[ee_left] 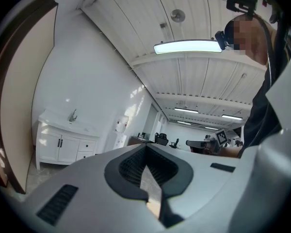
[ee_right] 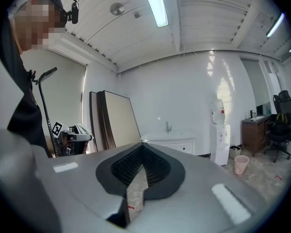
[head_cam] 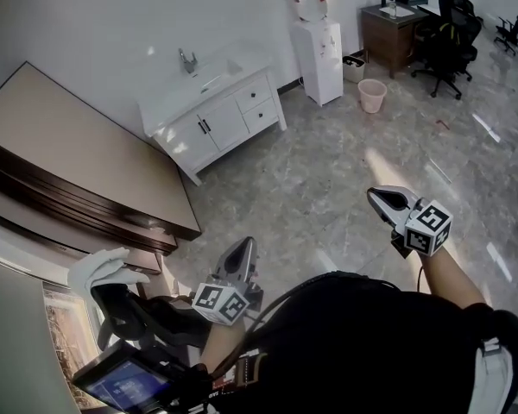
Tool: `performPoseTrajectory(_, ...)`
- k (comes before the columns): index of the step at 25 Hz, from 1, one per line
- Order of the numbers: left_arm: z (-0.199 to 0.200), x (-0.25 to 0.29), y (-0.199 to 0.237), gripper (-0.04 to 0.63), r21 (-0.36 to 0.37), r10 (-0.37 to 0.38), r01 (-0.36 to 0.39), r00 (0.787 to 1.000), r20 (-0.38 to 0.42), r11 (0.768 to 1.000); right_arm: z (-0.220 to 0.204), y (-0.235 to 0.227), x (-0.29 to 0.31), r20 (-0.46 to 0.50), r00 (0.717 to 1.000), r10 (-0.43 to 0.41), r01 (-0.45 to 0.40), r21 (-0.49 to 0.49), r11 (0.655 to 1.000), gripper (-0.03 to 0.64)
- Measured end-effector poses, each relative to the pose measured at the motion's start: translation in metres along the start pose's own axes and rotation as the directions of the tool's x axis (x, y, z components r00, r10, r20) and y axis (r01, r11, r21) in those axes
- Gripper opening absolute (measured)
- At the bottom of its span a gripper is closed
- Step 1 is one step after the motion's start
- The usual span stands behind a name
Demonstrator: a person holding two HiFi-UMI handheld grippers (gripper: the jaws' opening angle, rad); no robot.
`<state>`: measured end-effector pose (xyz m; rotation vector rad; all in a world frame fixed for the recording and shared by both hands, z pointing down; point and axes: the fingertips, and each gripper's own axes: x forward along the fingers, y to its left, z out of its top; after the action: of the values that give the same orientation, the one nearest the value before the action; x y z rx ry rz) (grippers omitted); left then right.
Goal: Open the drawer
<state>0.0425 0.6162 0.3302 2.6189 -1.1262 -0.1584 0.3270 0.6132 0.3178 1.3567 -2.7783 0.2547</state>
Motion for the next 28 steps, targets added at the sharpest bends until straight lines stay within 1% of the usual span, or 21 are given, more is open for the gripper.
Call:
performPoseTrajectory(7,0.025,-0.027,0.093,-0.009,-0.02,0.075,-0.075,0.997,0.012,0.997,0.012,0.027,0.108,-0.018,0.998,0.066,-0.067,-0.005,0.998,-0.006)
performPoseTrajectory(12,0.033,-0.045,0.139,-0.009,-0.031,0.142,-0.141,0.989,0.039,0.99,0.008,0.039,0.168,-0.044,0.99,0.134,-0.135,-0.014,0.991,-0.006)
performPoseTrajectory(15,0.037,-0.05,0.162,-0.009,-0.039,0.189,-0.188,0.981,0.04,0.981,0.012,0.036,0.198,-0.053,0.984,0.171,-0.172,-0.014,0.985,-0.006)
performPoseTrajectory(18,0.036,-0.043,0.179,-0.009,-0.056,0.232,-0.229,0.972,0.036,0.972,0.013,0.026,0.223,-0.056,0.976,0.211,-0.212,-0.004,0.977,-0.006)
performPoseTrajectory(21,0.034,-0.022,0.184,-0.009,-0.069,0.259,-0.256,0.965,0.033,0.964,0.007,0.008,0.242,-0.066,0.964,0.259,-0.259,0.009,0.966,-0.006)
performPoseTrajectory(24,0.038,0.007,0.19,-0.009,-0.058,0.296,-0.294,0.955,0.033,0.954,0.004,-0.021,0.266,-0.083,0.946,0.313,-0.312,0.018,0.95,-0.006)
performPoseTrajectory(28,0.053,0.055,0.198,-0.009,-0.068,0.347,-0.343,0.936,0.063,0.937,0.014,-0.066,0.3,-0.099,0.92,0.38,-0.377,0.043,0.925,-0.006)
